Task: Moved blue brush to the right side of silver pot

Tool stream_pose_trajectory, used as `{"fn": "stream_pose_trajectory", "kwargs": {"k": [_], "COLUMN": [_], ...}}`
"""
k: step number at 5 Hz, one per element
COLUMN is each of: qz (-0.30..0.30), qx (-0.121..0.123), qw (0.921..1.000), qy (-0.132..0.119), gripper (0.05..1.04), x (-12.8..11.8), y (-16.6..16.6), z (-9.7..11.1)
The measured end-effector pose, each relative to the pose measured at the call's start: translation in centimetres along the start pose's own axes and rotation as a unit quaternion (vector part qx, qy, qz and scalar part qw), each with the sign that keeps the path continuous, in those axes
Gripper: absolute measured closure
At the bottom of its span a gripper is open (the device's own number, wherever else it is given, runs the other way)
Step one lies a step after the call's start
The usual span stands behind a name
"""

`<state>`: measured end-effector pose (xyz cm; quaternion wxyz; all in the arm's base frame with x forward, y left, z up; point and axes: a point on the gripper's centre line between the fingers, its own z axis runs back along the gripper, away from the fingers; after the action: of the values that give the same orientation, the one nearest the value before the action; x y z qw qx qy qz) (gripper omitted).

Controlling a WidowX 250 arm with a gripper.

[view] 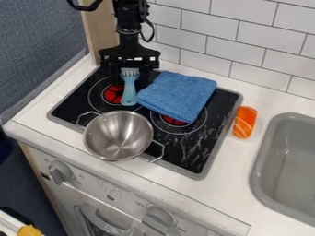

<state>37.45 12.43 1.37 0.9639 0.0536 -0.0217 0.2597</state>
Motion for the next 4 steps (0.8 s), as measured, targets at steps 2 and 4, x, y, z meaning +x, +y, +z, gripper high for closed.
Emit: {"fn": "stream_pose_trajectory", "kwargs": {"k": [2,4], "qz": [0.018,0.035], "qx": [0.027,0.009], "qw": [0.9994,0.9993], "qy": [0.006,-0.012], "gripper": [0.312,0.313], "x": [0.4,-0.9], "y": [1.3,1.7], "z": [1.8,6.1]}}
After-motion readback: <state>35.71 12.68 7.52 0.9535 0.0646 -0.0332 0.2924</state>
